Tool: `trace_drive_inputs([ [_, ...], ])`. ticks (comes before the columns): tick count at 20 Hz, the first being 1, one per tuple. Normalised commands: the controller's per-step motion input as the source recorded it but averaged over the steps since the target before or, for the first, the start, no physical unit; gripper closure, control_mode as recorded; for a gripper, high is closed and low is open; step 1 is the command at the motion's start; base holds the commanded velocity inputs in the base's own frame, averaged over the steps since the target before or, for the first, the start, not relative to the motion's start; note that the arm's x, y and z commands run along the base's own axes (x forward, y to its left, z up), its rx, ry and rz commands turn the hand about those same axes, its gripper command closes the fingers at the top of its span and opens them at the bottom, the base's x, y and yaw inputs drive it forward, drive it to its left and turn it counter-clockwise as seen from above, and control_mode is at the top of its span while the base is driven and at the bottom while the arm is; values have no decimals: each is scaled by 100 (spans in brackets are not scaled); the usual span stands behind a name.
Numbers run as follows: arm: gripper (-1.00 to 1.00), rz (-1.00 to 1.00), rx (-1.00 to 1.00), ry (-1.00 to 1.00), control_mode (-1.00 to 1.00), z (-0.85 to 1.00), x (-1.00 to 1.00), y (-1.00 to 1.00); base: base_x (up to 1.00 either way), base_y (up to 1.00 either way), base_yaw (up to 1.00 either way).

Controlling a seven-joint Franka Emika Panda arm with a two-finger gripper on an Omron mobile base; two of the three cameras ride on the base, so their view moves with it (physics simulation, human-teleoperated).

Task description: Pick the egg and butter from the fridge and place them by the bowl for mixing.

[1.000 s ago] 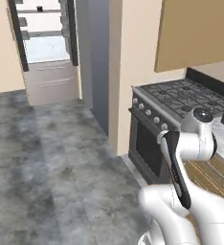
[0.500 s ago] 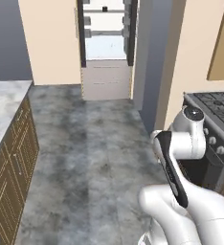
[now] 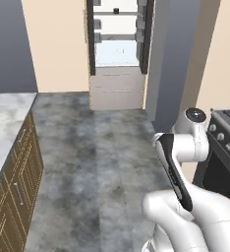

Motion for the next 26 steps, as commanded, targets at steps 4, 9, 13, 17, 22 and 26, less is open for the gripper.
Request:
trace_drive_inputs([
  [4,-100,0,0,0,100,0,0,0,72,53,-4],
  [9,-100,0,0,0,100,0,0,0,83,38,-3],
  [13,-100,0,0,0,100,0,0,0,85,8,-2],
  [17,-100,0,0,0,100,0,0,0,87,0,0],
  [22,-100,0,0,0,100,0,0,0,80,-14,1],
  [26,-100,0,0,0,100,0,0,0,78,-25,1],
])
